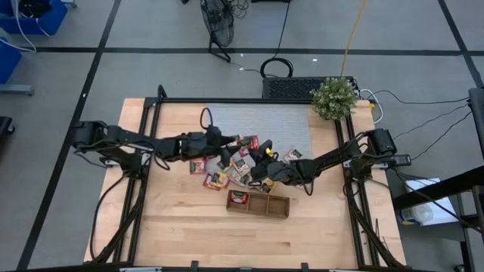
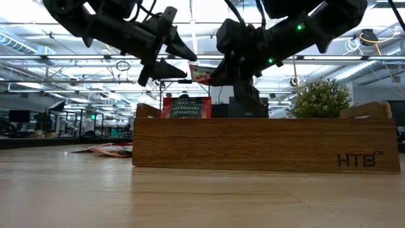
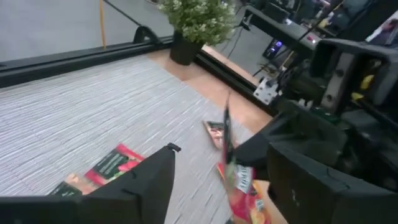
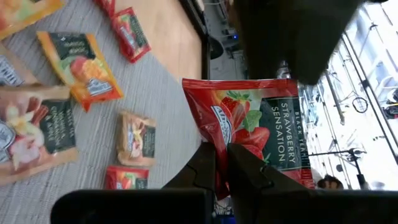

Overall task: Pick & Place Tea
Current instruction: Put the red tea bag into the left section of the wooden organizer

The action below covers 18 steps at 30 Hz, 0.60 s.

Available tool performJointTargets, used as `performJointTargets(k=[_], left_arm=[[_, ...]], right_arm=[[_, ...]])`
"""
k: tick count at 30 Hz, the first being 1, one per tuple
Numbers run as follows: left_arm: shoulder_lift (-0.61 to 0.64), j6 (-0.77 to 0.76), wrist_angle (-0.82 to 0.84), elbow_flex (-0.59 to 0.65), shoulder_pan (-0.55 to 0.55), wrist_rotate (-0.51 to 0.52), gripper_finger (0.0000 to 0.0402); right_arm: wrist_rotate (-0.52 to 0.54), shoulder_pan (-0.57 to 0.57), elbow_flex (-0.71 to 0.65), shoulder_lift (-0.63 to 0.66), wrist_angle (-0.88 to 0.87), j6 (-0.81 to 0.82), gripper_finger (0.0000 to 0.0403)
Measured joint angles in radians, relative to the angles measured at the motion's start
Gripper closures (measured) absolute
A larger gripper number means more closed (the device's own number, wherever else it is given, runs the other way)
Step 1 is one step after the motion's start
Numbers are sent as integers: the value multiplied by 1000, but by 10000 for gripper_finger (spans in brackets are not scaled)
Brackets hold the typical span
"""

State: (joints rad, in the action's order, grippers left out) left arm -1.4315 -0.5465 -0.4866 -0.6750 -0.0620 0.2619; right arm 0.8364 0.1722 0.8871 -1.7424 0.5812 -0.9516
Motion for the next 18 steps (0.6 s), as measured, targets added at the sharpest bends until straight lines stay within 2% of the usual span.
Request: performJointTargets(k=[4, 9, 13, 18], left_arm=[[-29, -6, -36, 0, -14, 0, 146], [-34, -9, -48, 0, -26, -3, 168], [-34, -9, -72, 0, -33, -32, 197], [-35, -5, -92, 0, -44, -112, 253]], right_arm=[[0, 0, 0, 0, 19, -3, 391], [-3, 0, 0, 0, 20, 6, 391], [-4, 0, 0, 0, 21, 18, 391], [-4, 0, 0, 0, 21, 23, 391]])
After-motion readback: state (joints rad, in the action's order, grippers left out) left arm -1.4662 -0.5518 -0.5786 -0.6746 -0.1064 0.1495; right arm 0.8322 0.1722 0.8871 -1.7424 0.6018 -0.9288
